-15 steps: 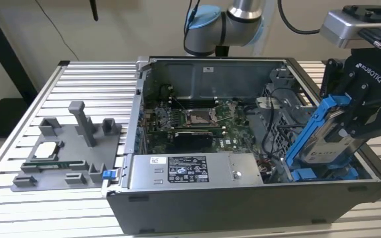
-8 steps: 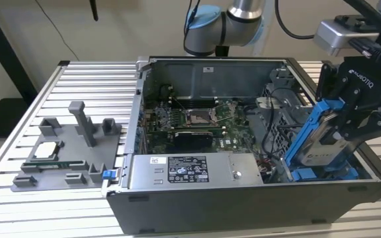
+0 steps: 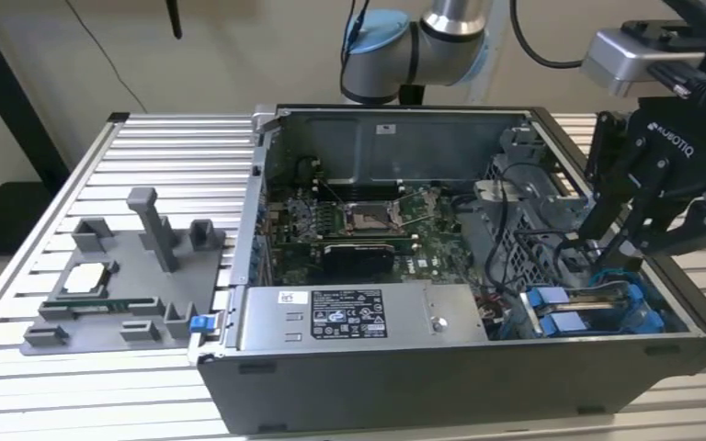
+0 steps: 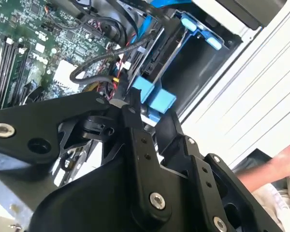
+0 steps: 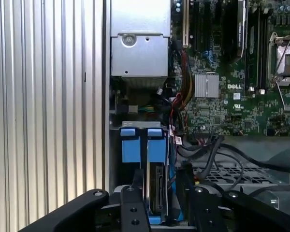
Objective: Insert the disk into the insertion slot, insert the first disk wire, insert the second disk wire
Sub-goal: 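Insert the disk into the insertion slot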
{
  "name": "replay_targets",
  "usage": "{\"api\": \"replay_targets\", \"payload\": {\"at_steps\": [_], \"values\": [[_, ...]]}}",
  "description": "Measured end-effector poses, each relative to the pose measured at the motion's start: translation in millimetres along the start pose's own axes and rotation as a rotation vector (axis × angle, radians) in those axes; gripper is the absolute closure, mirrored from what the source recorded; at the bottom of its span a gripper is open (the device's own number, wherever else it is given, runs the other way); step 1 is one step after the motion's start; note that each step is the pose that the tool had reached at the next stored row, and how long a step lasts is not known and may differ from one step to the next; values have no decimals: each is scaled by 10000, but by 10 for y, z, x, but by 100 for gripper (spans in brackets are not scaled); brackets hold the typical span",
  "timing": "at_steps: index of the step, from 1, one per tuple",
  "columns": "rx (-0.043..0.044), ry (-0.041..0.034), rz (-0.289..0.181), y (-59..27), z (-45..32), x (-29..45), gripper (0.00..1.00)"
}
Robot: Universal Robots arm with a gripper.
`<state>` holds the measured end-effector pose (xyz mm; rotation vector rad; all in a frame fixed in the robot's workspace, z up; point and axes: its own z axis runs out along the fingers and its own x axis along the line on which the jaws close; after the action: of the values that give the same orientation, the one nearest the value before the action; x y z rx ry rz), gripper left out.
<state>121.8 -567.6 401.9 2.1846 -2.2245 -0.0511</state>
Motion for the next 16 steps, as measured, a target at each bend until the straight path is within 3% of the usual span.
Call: {"api": "replay_targets", "payload": {"at_steps": [4, 8, 16], "values": [[19, -1, -1, 5, -27, -89, 0], [100, -4, -1, 25, 9, -211, 0], [302, 0, -212, 89, 150, -226, 0]]}}
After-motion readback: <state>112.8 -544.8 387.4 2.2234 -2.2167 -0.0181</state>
